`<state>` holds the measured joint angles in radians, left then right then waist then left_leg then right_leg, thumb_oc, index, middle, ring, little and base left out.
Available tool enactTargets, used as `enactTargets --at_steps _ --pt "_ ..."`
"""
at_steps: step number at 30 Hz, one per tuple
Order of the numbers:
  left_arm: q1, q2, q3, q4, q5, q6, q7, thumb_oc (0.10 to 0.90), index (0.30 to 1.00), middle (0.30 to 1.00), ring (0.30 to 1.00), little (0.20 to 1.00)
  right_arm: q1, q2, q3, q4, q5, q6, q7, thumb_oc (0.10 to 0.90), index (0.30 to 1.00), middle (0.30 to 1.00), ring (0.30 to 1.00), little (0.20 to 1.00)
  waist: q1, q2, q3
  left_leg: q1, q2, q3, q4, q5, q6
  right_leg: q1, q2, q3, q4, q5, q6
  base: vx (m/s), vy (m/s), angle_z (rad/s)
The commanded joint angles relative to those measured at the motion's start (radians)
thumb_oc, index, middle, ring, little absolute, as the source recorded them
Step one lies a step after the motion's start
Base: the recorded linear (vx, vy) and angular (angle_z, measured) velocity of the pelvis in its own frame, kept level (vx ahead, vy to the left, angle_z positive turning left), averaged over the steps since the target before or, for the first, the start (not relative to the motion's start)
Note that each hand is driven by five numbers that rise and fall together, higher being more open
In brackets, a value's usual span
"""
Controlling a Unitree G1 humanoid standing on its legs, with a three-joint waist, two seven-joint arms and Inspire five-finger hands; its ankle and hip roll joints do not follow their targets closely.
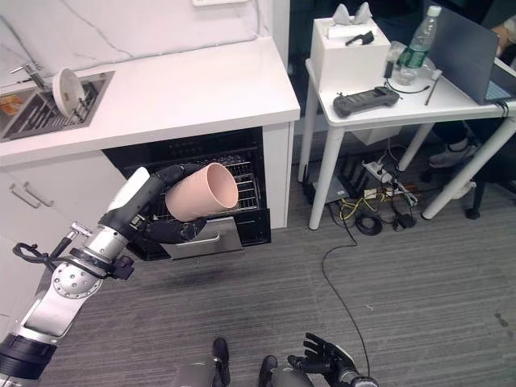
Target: Place the dishes in the dishwasher.
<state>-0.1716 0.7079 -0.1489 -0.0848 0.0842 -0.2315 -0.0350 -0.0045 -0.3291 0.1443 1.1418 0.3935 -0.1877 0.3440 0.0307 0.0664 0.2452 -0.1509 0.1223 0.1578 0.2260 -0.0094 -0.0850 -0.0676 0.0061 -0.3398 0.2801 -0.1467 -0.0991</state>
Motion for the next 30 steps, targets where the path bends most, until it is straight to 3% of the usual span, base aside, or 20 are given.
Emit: enactTargets --at_steps 1,6,8,9,10,11,12,13,14,17,20,22,23,26,27,28,29,30 --pt "-0.065 -0.016 0.112 -0.07 -0.013 -0.123 0.073 0.4 0.3 0.3 0.3 0.3 0.002 0.018 -0.008 -0.027 0.01 -0.045 0.004 0.8 0.9 0.9 0.9 0.9 0.009 0.002 -0.048 -0.046 -0.044 0.018 0.074 -0.082 0.026 0.113 -0.134 0.044 0.02 -0.084 0.193 0.07 0.15 0.13" --pt "-0.059 -0.032 0.099 -0.074 0.022 -0.143 0.08 0.4 0.3 0.3 0.3 0.3 0.001 0.032 -0.011 -0.056 0.025 -0.032 -0.022 0.8 0.9 0.9 0.9 0.9 0.016 -0.009 -0.055 0.002 -0.083 -0.012 0.074 -0.127 0.05 0.105 -0.169 0.035 0.02 -0.06 0.213 0.08 0.157 0.16" --pt "-0.069 -0.02 0.088 -0.089 0.053 -0.138 0.088 0.4 0.3 0.3 0.3 0.3 -0.016 0.05 -0.011 -0.059 0.045 -0.04 -0.048 0.8 0.9 0.9 0.9 0.9 0.02 -0.006 -0.06 0.036 -0.104 -0.025 0.074 -0.159 0.08 0.109 -0.187 0.043 0.02 -0.038 0.234 0.21 0.281 0.05" --pt "-0.096 0.012 0.074 -0.092 0.081 -0.117 0.092 0.4 0.3 0.3 0.3 0.3 -0.017 0.054 -0.019 -0.081 0.028 -0.083 -0.075 0.8 0.9 0.9 0.9 0.9 -0.006 0.009 -0.052 0.053 -0.119 -0.042 0.074 -0.181 0.126 0.132 -0.165 0.06 0.02 0.082 0.254 0.24 0.315 0.18" --pt "-0.118 0.036 0.064 -0.081 0.082 -0.103 0.113 0.4 0.3 0.3 0.3 0.3 -0.01 0.049 -0.012 -0.108 -0.013 -0.094 -0.071 0.8 0.9 0.9 0.9 0.9 -0.03 0.019 -0.035 0.067 -0.124 -0.047 0.074 -0.195 0.147 0.066 -0.172 0.081 0.157 0.131 0.26 0.22 0.26 0.16" --pt "-0.143 0.06 0.053 -0.063 0.066 -0.097 0.131 0.4 0.3 0.3 0.3 0.3 -0.001 0.043 -0.003 -0.129 -0.014 -0.099 -0.066 0.8 0.9 0.9 0.9 0.9 -0.055 0.024 -0.026 0.074 -0.122 -0.047 0.074 -0.2 0.149 0.001 -0.169 0.093 0.203 0.166 0.261 0.17 0.057 0.46" --pt "-0.156 0.074 0.049 -0.059 0.053 -0.093 0.136 0.4 0.3 0.3 0.3 0.3 0.003 0.037 -0.004 -0.142 -0.002 -0.092 -0.065 0.8 0.9 0.9 0.9 0.9 -0.072 0.02 -0.02 0.085 -0.126 -0.052 0.074 -0.21 0.145 -0.03 -0.161 0.108 0.165 0.176 0.261 0.42 -0.409 0.36" --pt "-0.198 0.101 0.048 -0.064 0.02 -0.067 0.109 0.4 0.3 0.3 0.3 0.3 -0.001 0.024 -0.018 -0.128 0.011 -0.083 -0.04 0.8 0.9 0.9 0.9 0.9 -0.103 -0.025 -0.016 0.125 -0.156 -0.077 0.074 -0.257 0.136 -0.109 -0.202 0.176 0.02 0.195 0.287 0.47 -0.572 0.62" --pt "-0.21 0.109 0.045 -0.059 0.017 -0.062 0.103 0.4 0.3 0.3 0.3 0.3 -0.004 0.028 -0.027 -0.111 0.013 -0.089 -0.029 0.8 0.9 0.9 0.9 0.9 -0.108 -0.041 -0.018 0.138 -0.162 -0.074 0.074 -0.277 0.134 -0.155 -0.228 0.199 0.02 0.208 0.305 0.43 -0.578 0.42" --pt "-0.236 0.149 0.04 -0.042 0.004 -0.053 0.099 0.4 0.3 0.3 0.3 0.3 -0.005 0.034 -0.045 -0.089 0.024 -0.1 -0.012 0.8 0.9 0.9 0.9 0.9 -0.115 -0.052 -0.03 0.163 -0.149 -0.066 0.074 -0.311 0.128 -0.206 -0.251 0.237 0.02 0.22 0.33 0.26 -0.369 -0.05" --pt "-0.213 0.177 0.064 -0.032 -0.005 -0.074 0.094 0.4 0.3 0.3 0.3 0.3 0.0 0.028 -0.045 -0.101 0.035 -0.08 -0.014 0.8 0.9 0.9 0.9 0.9 -0.107 -0.053 -0.043 0.177 -0.112 -0.041 0.074 -0.304 0.112 -0.162 -0.24 0.199 0.02 0.164 0.321 0.3 -0.447 -0.04" --pt "-0.177 0.188 0.089 -0.061 -0.025 -0.06 0.092 0.4 0.3 0.3 0.3 0.3 -0.007 0.008 -0.045 -0.1 0.037 -0.081 -0.01 0.8 0.9 0.9 0.9 0.9 -0.104 -0.046 -0.058 0.203 -0.064 -0.038 0.074 -0.284 0.081 -0.105 -0.2 0.177 0.02 0.101 0.282 0.41 -0.585 -0.01" --pt "-0.157 0.185 0.108 -0.082 -0.026 -0.053 0.091 0.4 0.3 0.3 0.3 0.3 -0.01 -0.008 -0.036 -0.102 0.029 -0.084 -0.004 0.8 0.9 0.9 0.9 0.9 -0.097 -0.045 -0.057 0.208 -0.034 -0.027 0.074 -0.238 0.063 -0.061 -0.177 0.162 0.02 0.063 0.249 0.29 -0.418 0.0" --pt "-0.164 0.189 0.126 -0.099 -0.049 -0.042 0.078 0.4 0.3 0.3 0.3 0.3 -0.016 -0.028 -0.042 -0.079 0.039 -0.104 0.008 0.8 0.9 0.9 0.9 0.9 -0.078 -0.066 -0.048 0.215 -0.039 -0.013 0.074 -0.153 0.056 -0.017 -0.174 0.168 0.02 0.033 0.223 0.25 -0.402 -0.08" --pt "-0.17 0.2 0.143 -0.098 -0.078 -0.046 0.058 0.4 0.3 0.3 0.3 0.3 -0.019 -0.041 -0.055 -0.062 0.031 -0.109 0.009 0.8 0.9 0.9 0.9 0.9 -0.071 -0.075 -0.045 0.211 -0.05 0.022 0.075 -0.095 0.051 0.003 -0.175 0.166 0.02 0.016 0.209 0.25 -0.303 -0.24" --pt "-0.189 0.202 0.143 -0.088 -0.098 -0.052 0.041 0.4 0.3 0.3 0.3 0.3 -0.021 -0.05 -0.073 -0.031 0.05 -0.113 0.004 0.8 0.9 0.9 0.9 0.9 -0.068 -0.065 -0.038 0.17 -0.049 0.041 0.074 -0.083 0.045 0.015 -0.167 0.158 0.02 0.003 0.201 0.22 -0.178 -0.14" --pt "-0.191 0.203 0.144 -0.084 -0.104 -0.053 0.037 0.4 0.3 0.3 0.3 0.3 -0.026 -0.054 -0.079 -0.015 0.053 -0.115 0.007 0.8 0.9 0.9 0.9 0.9 -0.066 -0.051 -0.033 0.146 -0.057 0.028 0.074 -0.107 0.044 0.02 -0.157 0.161 0.02 -0.003 0.203 0.22 0.05 0.06" --pt "-0.184 0.203 0.142 -0.082 -0.108 -0.057 0.042 0.4 0.3 0.3 0.3 0.3 -0.034 -0.06 -0.085 0.014 0.049 -0.12 0.018 0.8 0.9 0.9 0.9 0.9 -0.054 -0.013 -0.026 0.049 -0.063 -0.016 0.074 -0.097 0.02 0.034 -0.122 0.174 0.02 -0.022 0.204 0.24 0.134 0.23"
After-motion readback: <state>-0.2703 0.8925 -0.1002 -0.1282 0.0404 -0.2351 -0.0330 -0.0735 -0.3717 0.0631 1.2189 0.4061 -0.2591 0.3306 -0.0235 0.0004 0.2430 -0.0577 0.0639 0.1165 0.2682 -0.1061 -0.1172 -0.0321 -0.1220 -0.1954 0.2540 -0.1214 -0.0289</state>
